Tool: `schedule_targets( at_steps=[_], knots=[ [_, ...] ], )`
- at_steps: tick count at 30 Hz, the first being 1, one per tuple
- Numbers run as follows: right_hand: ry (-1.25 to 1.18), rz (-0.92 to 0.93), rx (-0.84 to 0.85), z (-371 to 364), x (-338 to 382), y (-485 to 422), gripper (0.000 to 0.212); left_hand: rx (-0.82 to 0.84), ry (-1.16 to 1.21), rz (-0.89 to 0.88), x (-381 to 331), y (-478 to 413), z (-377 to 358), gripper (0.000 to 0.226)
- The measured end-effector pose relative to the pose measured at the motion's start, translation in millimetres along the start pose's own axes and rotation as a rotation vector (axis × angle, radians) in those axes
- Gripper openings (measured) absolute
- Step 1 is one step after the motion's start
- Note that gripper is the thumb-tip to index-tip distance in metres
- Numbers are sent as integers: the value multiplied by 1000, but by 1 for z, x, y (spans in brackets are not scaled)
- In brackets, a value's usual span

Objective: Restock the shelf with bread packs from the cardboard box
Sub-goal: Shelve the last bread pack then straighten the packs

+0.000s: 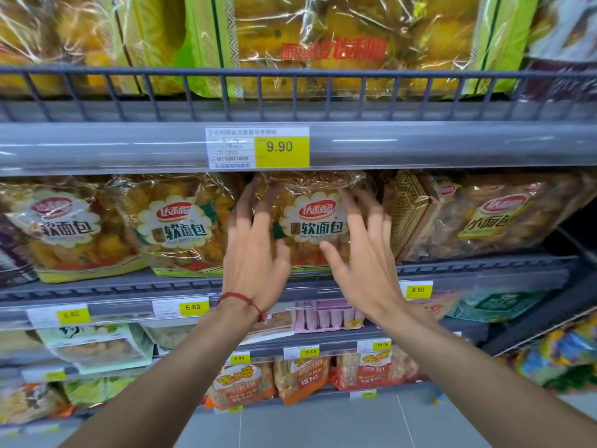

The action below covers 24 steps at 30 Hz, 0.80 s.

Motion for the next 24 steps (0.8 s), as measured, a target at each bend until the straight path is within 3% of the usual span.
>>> schedule_targets(
  at_steps=[5,7,13,17,21,24],
  knots=[
    [-38,-21,-92,8,18,20,60,-67,27,-14,-1,16,16,45],
    [-96,-29,-85,4,27,29,54,-92,36,6,5,24,22,43],
    [-353,-73,160,-34,68,37,43,-231,122,228,56,50,56,43],
    [-421,-60,325,-62,102,30,54,-386,112,449,106,50,83,53],
    [-411,-121,427,-90,123,22,74,-293,207,624,140,28,89,82],
    [-397,-168,373,-106,128,18,87,-233,287,594,156,8,86,73]
  ],
)
Point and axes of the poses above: each hand's wrist, its own y-axis away from the middle knuckle, its own z-axis out of the back of the hand, x = y × z, the point moved 3 cm from there along -y, towards the middle knuckle, and after that the axes turned 2 degrees about z, right-handed, at the moved point
